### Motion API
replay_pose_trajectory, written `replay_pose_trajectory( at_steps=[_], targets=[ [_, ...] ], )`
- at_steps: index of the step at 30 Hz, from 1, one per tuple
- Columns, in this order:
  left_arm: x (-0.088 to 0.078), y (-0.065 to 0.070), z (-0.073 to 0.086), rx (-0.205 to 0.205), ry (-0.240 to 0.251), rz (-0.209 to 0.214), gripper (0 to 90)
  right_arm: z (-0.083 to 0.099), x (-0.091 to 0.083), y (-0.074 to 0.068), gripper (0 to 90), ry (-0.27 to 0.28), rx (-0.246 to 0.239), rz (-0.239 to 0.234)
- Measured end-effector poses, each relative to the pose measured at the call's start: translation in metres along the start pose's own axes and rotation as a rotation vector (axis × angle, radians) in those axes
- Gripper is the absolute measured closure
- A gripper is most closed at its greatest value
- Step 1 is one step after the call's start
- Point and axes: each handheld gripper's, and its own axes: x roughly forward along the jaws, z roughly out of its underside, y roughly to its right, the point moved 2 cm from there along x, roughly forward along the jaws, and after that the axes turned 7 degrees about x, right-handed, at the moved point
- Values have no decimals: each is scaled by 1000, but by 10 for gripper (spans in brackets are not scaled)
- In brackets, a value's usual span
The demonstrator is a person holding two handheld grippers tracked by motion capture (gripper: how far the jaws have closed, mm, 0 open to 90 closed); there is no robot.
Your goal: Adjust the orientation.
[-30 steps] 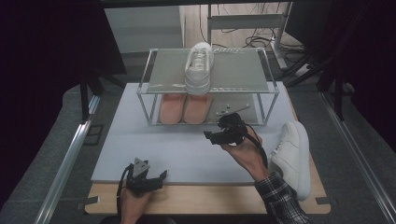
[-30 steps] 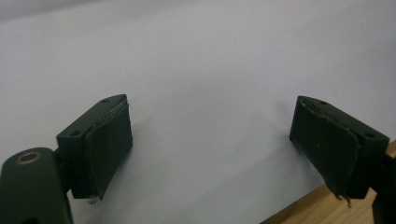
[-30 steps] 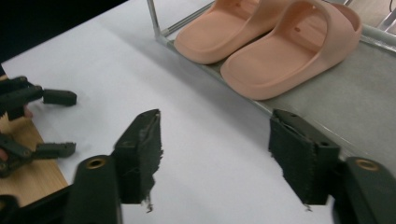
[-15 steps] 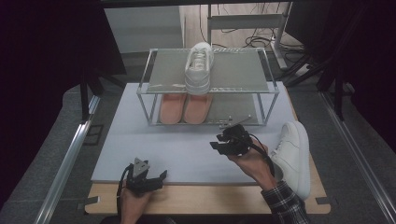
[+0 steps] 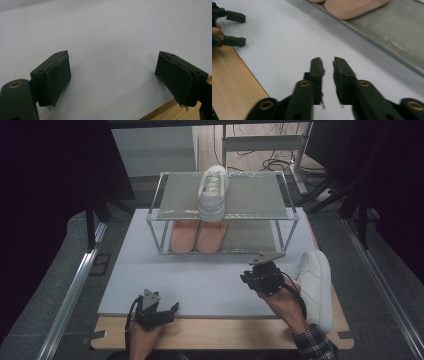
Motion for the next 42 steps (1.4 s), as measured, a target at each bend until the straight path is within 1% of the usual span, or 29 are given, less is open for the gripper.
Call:
replay_pose_trajectory(
  at_steps=[2, 5, 8, 10, 11, 15, 23, 26, 29, 32, 34, 36, 38, 42],
  targets=[
    [0, 0, 0, 0, 0, 0, 127, 4, -3, 3, 858, -2, 7, 7],
    [0, 0, 0, 0, 0, 0, 128, 10, -8, 6, 853, -1, 20, 14],
    [0, 0, 0, 0, 1, -1, 127, 17, -13, 11, 765, 4, 29, 24],
    [0, 0, 0, 0, 1, -1, 127, 21, -17, 14, 681, 8, 37, 30],
    [0, 0, 0, 0, 1, -1, 127, 24, -19, 16, 656, 10, 42, 31],
    [0, 0, 0, -2, 0, 0, 128, 32, -28, 22, 577, 18, 58, 59],
    [0, 0, 0, -3, 1, 0, 127, 48, -45, 31, 466, 27, 71, 127],
    [0, 0, 0, -1, -1, 0, 128, 54, -52, 35, 425, 22, 87, 140],
    [0, 0, 0, -1, -1, 1, 127, 61, -58, 39, 365, 11, 115, 149],
    [0, 0, 0, -1, -1, 1, 128, 67, -65, 44, 327, 1, 136, 168],
    [0, 0, 0, -1, -1, 1, 127, 70, -68, 46, 314, -1, 140, 180],
    [0, 0, 0, -1, -1, 1, 127, 73, -73, 48, 285, 10, 143, 182],
    [0, 0, 0, -2, -1, 1, 127, 75, -77, 49, 255, 24, 144, 194],
    [0, 0, 0, -1, -1, 1, 127, 80, -85, 51, 219, 28, 147, 226]
  ],
)
